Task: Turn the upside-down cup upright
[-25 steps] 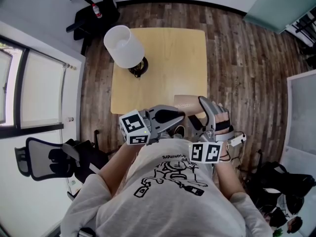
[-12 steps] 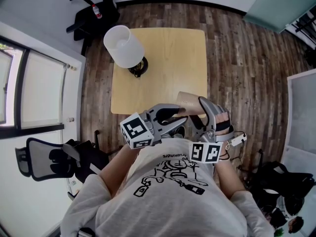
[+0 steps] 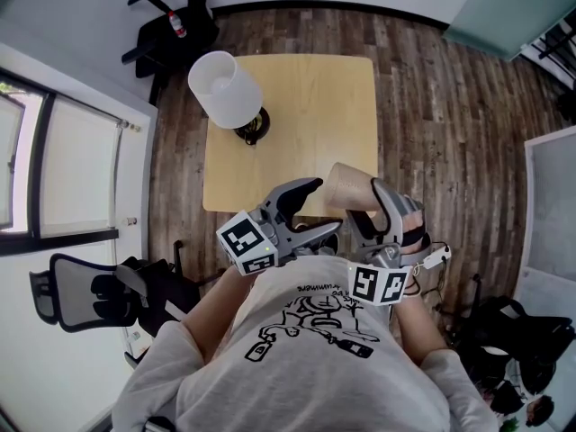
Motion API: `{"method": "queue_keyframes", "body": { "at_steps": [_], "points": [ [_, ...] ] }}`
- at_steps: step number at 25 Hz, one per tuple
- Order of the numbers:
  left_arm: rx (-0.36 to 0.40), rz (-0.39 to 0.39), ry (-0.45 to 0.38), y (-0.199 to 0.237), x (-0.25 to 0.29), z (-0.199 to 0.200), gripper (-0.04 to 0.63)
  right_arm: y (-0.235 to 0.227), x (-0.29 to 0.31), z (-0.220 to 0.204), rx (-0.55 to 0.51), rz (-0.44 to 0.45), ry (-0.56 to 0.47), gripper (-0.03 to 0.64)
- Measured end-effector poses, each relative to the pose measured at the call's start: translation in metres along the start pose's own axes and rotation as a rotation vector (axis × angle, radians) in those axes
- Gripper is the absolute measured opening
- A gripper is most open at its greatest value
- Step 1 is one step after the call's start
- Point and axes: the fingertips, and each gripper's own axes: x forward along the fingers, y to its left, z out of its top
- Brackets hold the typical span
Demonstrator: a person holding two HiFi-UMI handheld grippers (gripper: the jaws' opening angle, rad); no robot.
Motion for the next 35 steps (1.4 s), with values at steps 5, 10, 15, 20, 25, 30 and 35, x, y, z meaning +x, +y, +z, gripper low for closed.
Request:
{"method": "queue_keyframes", "body": {
  "at_steps": [5, 10, 15, 20, 25, 30, 35],
  "points": [
    [-0.008, -0.007, -0.061, 0.002, 0.003, 0.011, 0.359, -0.014, -0.009, 0.014, 0.087, -0.047, -0.090, 0.328],
    [0.019, -0.058, -0.116, -0.009, 0.012, 0.027, 0.359, -0.022, -0.016, 0.025, 0.202, -0.060, -0.185, 0.327],
    [0.019, -0.106, -0.207, -0.019, 0.013, 0.045, 0.362, -0.021, -0.021, 0.031, 0.320, -0.047, -0.261, 0.327],
    [0.056, -0.118, -0.243, -0.028, 0.015, 0.056, 0.364, -0.019, -0.026, 0.035, 0.464, -0.033, -0.336, 0.328],
    [0.117, -0.088, -0.217, -0.028, 0.017, 0.056, 0.362, -0.012, -0.021, 0.031, 0.577, -0.001, -0.331, 0.328],
    [0.207, -0.025, -0.105, -0.024, 0.023, 0.041, 0.362, 0.000, -0.011, 0.020, 0.673, 0.049, -0.278, 0.327],
    [0.277, 0.033, -0.022, -0.017, 0.026, 0.026, 0.362, 0.015, 0.000, 0.013, 0.657, 0.120, -0.225, 0.327]
  ]
}}
